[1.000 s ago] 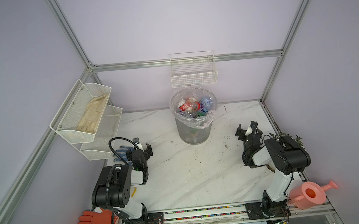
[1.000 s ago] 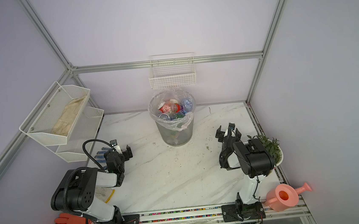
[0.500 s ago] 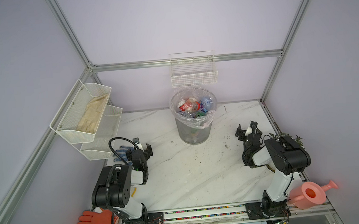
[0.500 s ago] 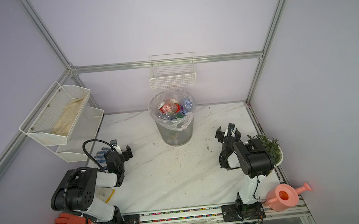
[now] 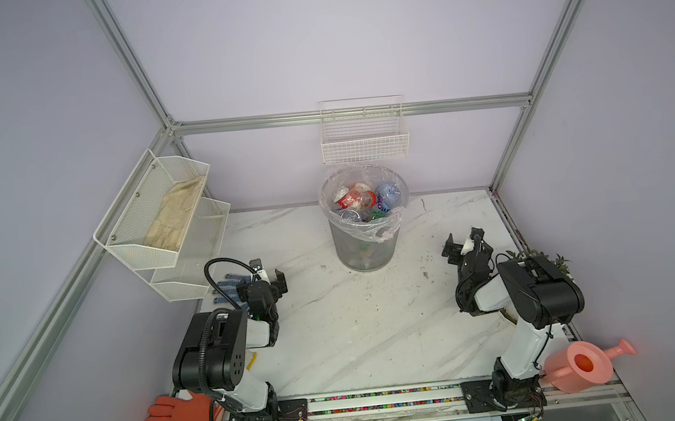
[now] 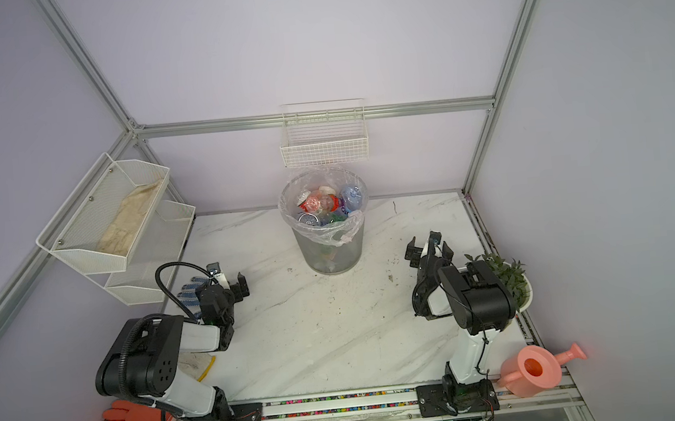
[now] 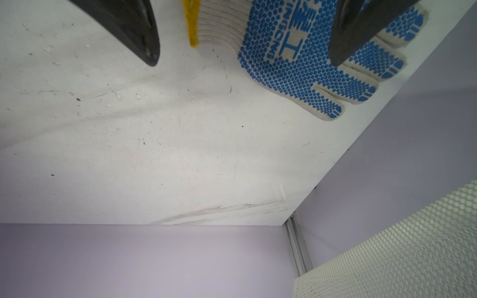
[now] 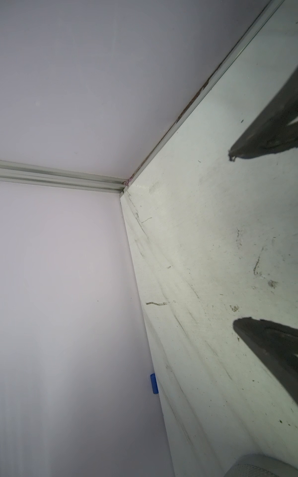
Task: Throw the plastic bottles in the bin
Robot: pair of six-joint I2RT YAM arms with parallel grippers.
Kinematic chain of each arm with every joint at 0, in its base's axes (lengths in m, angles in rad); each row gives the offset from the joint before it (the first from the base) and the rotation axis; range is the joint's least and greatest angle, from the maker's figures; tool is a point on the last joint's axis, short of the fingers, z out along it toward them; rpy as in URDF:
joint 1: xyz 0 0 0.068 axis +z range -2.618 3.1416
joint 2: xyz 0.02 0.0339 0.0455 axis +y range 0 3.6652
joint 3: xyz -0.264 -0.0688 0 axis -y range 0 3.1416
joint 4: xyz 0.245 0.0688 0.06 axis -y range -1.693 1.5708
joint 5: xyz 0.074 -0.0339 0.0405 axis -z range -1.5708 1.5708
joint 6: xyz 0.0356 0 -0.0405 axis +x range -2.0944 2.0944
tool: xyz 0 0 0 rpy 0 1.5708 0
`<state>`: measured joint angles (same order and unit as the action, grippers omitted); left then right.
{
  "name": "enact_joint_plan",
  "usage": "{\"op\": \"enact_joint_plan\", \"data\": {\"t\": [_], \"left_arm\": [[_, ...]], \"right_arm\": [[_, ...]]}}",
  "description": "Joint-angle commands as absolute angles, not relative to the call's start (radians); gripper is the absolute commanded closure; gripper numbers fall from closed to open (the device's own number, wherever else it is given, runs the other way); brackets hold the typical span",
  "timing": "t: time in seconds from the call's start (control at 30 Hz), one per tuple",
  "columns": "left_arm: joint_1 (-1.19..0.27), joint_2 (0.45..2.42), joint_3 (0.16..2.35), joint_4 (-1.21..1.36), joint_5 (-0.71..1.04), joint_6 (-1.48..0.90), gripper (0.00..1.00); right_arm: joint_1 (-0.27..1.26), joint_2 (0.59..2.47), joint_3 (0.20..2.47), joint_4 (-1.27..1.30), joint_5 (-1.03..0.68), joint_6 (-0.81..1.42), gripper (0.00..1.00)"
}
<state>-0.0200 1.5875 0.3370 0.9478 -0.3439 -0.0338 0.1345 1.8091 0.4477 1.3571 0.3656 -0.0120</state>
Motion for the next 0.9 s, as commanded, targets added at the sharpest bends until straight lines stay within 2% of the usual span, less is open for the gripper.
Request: {"op": "enact_joint_plan", "data": {"t": [0.0, 0.87], "left_arm": [[-0.021, 1.576, 0.368, 0.980, -0.339, -0.041, 0.00], [-0.014, 1.581, 0.370, 0.980, -0.323, -0.044, 0.00]], "right_arm": [[0.130, 1.787, 0.449, 1.385, 0.364, -0.022, 0.02], [0.130, 1.788, 0.450, 1.385, 0.357, -0.026, 0.03]]}}
